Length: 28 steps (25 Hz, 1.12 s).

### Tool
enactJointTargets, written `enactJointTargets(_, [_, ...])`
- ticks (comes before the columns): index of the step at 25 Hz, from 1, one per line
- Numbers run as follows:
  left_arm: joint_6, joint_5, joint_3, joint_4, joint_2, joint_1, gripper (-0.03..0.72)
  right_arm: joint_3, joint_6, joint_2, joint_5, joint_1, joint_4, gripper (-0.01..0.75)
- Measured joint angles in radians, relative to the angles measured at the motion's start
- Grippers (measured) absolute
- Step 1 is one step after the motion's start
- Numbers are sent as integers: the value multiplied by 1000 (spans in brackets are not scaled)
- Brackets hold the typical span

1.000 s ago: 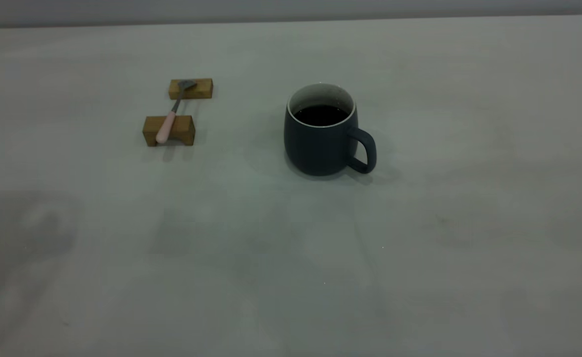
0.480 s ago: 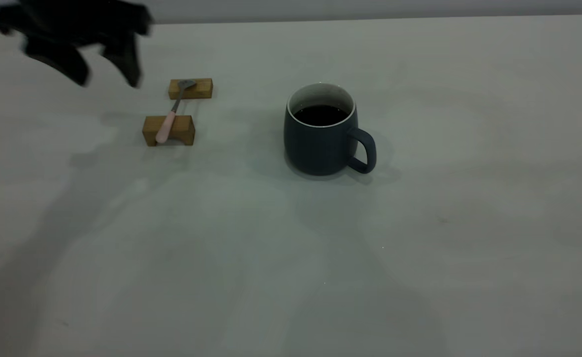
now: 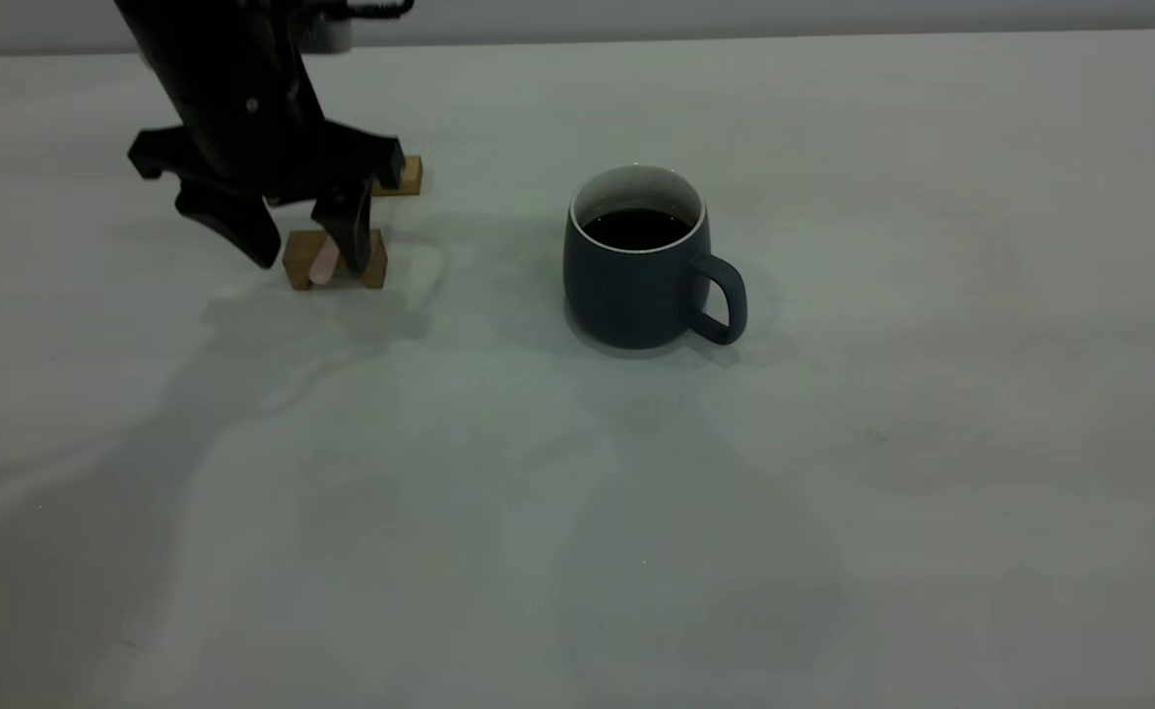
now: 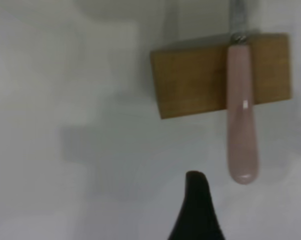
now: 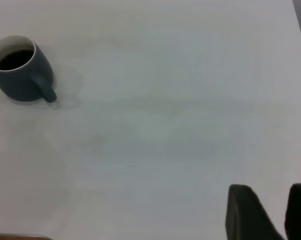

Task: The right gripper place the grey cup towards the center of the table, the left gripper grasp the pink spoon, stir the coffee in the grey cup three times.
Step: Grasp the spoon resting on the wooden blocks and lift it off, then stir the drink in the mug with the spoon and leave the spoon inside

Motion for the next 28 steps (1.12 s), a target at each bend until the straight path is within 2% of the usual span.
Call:
enactJointTargets(6, [-5, -52, -7, -2, 42, 0, 611, 0, 0, 0, 0, 0, 0, 236])
enactJointTargets(11, [-27, -79, -13, -11, 72, 0, 512, 0, 0, 0, 0, 0, 0, 236])
enactJointTargets(14, [-27, -93, -13, -18, 80, 0, 418, 0, 0, 0, 0, 0, 0, 237])
enactJointTargets(18, [-30, -78, -29, -18, 78, 0, 192, 0, 0, 0, 0, 0, 0, 237])
enactJointTargets(19, [-30, -52, -43, -18, 76, 0, 152, 0, 0, 0, 0, 0, 0, 237])
enactJointTargets(21, [-30, 22, -84, -17, 66, 1, 154, 0, 0, 0, 0, 0, 0, 237])
enactJointTargets(24, [-63, 191, -200, -39, 33, 5, 154, 0, 0, 0, 0, 0, 0, 237])
enactJointTargets(28, [-281, 436, -357, -139, -19, 8, 154, 0, 0, 0, 0, 0, 0, 237])
